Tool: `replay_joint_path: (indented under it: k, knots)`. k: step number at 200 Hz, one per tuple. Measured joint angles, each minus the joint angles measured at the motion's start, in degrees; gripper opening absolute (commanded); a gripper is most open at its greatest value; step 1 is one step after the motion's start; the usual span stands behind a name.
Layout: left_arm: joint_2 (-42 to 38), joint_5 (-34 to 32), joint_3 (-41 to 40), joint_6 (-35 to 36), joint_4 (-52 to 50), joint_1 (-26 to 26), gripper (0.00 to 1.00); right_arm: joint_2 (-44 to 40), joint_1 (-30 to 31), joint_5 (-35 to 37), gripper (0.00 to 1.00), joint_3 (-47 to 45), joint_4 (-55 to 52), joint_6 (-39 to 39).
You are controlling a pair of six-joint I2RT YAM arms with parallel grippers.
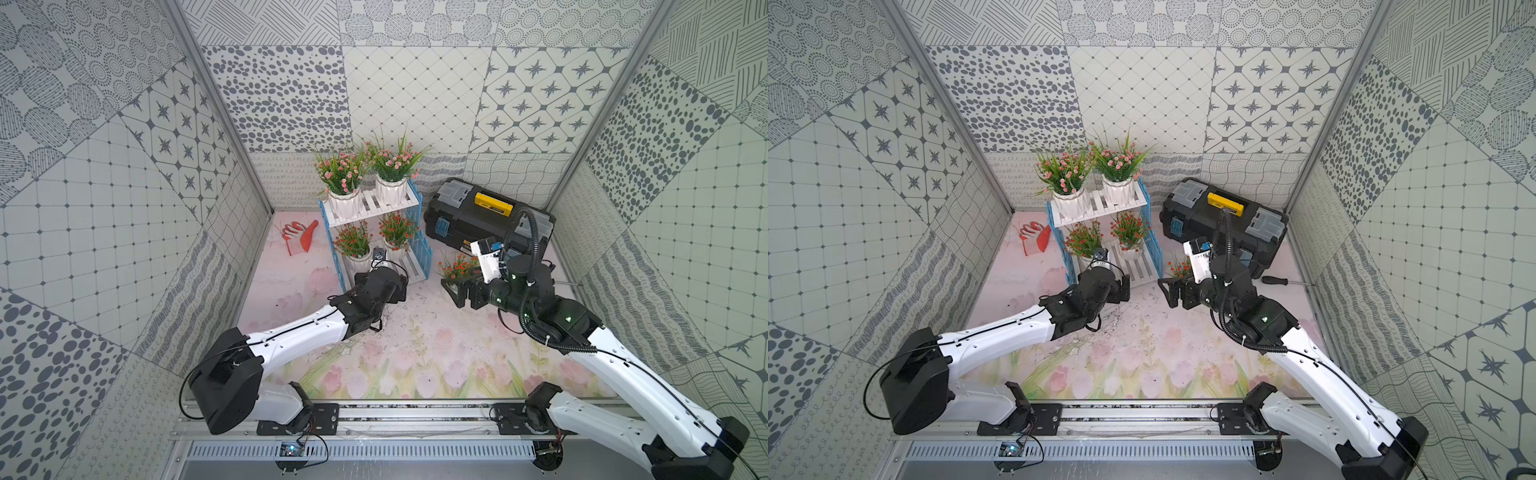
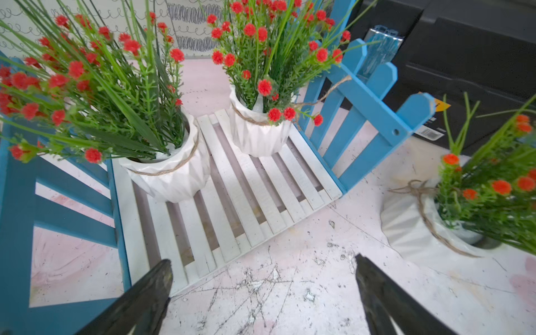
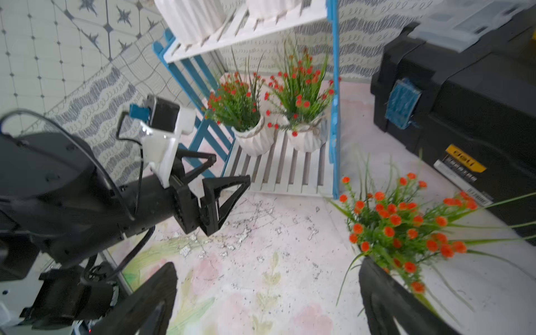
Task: Place the baby's breath potted plants on the rack by color
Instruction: Pick up the baby's breath potted plant from the center of the board.
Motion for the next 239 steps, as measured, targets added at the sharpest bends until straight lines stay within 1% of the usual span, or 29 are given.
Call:
replay_joint_path:
  k: [19,40,63,90,103,122,157,200,239]
  knots:
    - [-1.2,1.9,-0.6,0.0,-0.3,0.1,0.98,1.5,5.3,3.7,0.98,-4.5,0.2,3.0]
    - [-2.2,3.8,-1.4,-0.2,-0.3,0.4,0.98,4.6,8.9,7.1,0.98,-10.4,1.2,6.4]
    - [-3.2,5.6,-2.4,-0.6,-0.2,0.8,0.98,6.3,9.5,11.8,0.98,-15.8,2.4,9.6]
    - [-4.7,7.3,-4.4,-0.9,0.2,1.1,0.98,6.3,9.6,18.4,0.98,-18.7,6.8,11.8]
    - [-5.6,7.8,-5.5,-1.0,0.5,1.3,0.98,6.3,9.4,20.7,0.98,-19.9,10.8,12.1]
    - [-6.9,8.5,-7.2,-1.2,1.3,1.6,0.98,7.1,8.3,22.3,0.98,-21.6,16.5,12.3]
    - [-8.1,9.7,-9.2,-2.0,3.1,2.4,0.98,12.7,5.0,23.9,0.98,-22.5,24.7,11.4]
    - [-9.1,11.0,-10.3,-2.3,5.0,3.0,0.98,18.6,-0.3,23.9,0.98,-22.1,29.7,10.0]
    - [-10.6,11.5,-11.0,-2.4,5.8,3.3,0.98,22.3,-2.5,23.6,0.98,-21.6,33.4,8.7]
